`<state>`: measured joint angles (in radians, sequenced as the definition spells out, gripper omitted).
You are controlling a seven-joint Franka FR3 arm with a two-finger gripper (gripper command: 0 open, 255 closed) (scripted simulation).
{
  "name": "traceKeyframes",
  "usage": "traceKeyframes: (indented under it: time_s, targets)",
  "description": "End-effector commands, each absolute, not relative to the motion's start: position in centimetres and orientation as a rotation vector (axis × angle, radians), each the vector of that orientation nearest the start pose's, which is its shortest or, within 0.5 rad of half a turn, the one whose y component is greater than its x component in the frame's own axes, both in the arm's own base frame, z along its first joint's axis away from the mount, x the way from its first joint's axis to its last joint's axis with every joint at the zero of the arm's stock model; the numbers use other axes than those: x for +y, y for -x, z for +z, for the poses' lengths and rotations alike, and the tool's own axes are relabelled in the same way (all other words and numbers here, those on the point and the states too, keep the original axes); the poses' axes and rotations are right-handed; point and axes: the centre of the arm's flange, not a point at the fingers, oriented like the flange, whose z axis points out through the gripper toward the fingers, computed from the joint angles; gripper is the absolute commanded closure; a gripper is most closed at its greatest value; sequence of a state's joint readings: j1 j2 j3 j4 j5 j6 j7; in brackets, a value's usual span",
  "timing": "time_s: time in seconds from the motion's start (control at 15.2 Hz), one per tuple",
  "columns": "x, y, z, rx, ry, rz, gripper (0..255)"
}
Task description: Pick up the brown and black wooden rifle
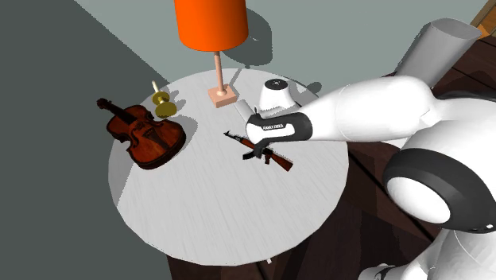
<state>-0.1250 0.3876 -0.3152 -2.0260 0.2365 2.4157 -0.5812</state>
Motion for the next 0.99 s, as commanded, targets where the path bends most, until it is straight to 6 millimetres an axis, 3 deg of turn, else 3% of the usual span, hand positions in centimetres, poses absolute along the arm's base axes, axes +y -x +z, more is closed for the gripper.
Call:
traceKeyframes:
  time_s: [0.0, 0.07, 0.66, 0.92]
  targets:
    - [-25.1, -54.8, 26.3, 0.017, 3.119, -0.072, 0]
    - [-25.1, -54.8, 26.2, 0.017, 3.119, -0.072, 255]
    - [-25.1, -54.8, 26.3, 0.017, 3.119, -0.072, 255]
    - [-25.1, -54.8, 28.4, 0.017, 3.119, -0.072, 255]
